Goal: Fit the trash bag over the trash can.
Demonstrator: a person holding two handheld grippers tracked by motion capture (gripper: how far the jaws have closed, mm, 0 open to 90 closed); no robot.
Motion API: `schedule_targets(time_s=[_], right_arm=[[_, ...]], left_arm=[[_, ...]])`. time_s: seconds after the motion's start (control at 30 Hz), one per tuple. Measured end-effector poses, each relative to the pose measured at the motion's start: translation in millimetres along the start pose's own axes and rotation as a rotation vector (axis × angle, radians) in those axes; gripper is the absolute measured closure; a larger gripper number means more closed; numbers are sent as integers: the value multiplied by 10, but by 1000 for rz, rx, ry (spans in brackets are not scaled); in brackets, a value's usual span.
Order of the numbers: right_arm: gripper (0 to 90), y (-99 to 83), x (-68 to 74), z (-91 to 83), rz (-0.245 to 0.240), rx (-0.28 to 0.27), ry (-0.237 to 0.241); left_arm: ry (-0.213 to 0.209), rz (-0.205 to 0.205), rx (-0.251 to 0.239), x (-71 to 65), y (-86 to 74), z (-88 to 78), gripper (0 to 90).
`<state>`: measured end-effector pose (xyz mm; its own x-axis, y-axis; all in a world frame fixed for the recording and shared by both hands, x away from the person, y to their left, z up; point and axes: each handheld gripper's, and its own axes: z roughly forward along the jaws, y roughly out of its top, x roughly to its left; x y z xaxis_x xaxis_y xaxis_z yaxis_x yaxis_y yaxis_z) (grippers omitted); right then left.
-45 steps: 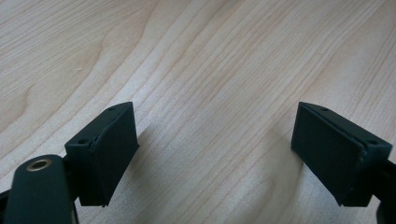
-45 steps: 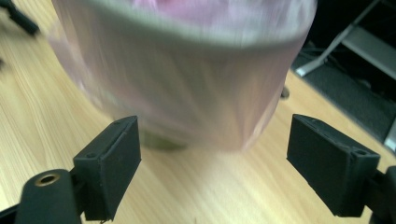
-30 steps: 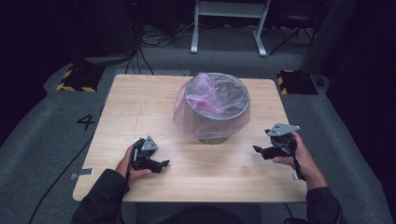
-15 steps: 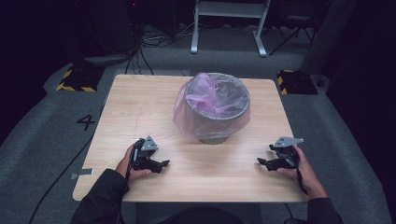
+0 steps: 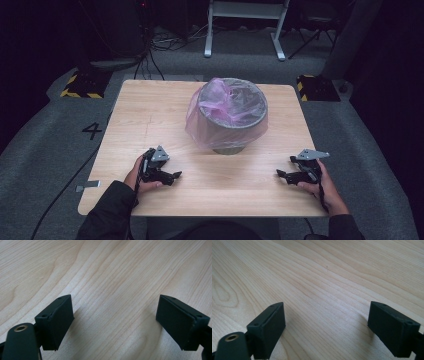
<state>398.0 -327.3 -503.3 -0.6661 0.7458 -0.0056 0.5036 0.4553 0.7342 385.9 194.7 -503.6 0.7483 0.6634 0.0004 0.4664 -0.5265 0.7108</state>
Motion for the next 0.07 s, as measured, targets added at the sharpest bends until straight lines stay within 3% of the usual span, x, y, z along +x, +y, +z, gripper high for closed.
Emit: schedule_targets(time_s=[0.07], right_arm=[[142, 0, 0, 0, -1, 0, -1]], left_arm=[[-5, -4, 2, -1, 2, 2, 143]])
